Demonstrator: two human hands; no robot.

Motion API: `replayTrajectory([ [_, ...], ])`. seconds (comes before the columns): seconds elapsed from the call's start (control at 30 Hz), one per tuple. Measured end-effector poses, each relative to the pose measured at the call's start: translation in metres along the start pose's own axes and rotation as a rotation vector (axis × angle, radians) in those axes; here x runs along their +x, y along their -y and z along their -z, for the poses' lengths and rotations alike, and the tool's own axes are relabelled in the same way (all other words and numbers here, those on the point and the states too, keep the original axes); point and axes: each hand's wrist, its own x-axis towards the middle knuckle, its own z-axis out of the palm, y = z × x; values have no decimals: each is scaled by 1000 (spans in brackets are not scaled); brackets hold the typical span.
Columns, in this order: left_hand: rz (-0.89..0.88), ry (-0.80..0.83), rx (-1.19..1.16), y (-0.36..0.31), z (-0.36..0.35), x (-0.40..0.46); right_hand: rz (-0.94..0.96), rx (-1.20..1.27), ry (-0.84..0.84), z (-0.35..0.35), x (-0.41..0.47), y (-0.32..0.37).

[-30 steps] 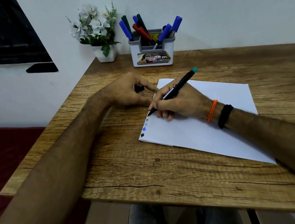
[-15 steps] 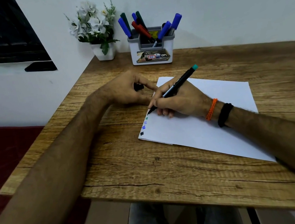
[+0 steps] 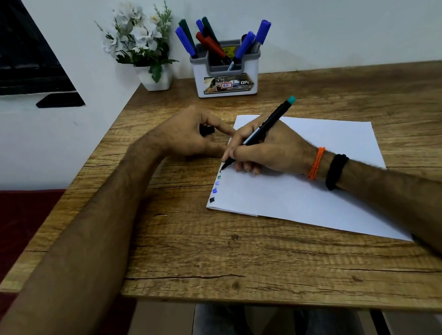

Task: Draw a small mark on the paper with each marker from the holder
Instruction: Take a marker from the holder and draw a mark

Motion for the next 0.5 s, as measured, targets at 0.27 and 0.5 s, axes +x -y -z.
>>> replayTrajectory([
  [0.27, -7, 15, 13, -3, 1, -1, -1, 12, 2, 0, 0, 0],
  [0.5, -15, 5, 17, -3, 0, -2, 10, 20, -2, 0, 0, -1],
])
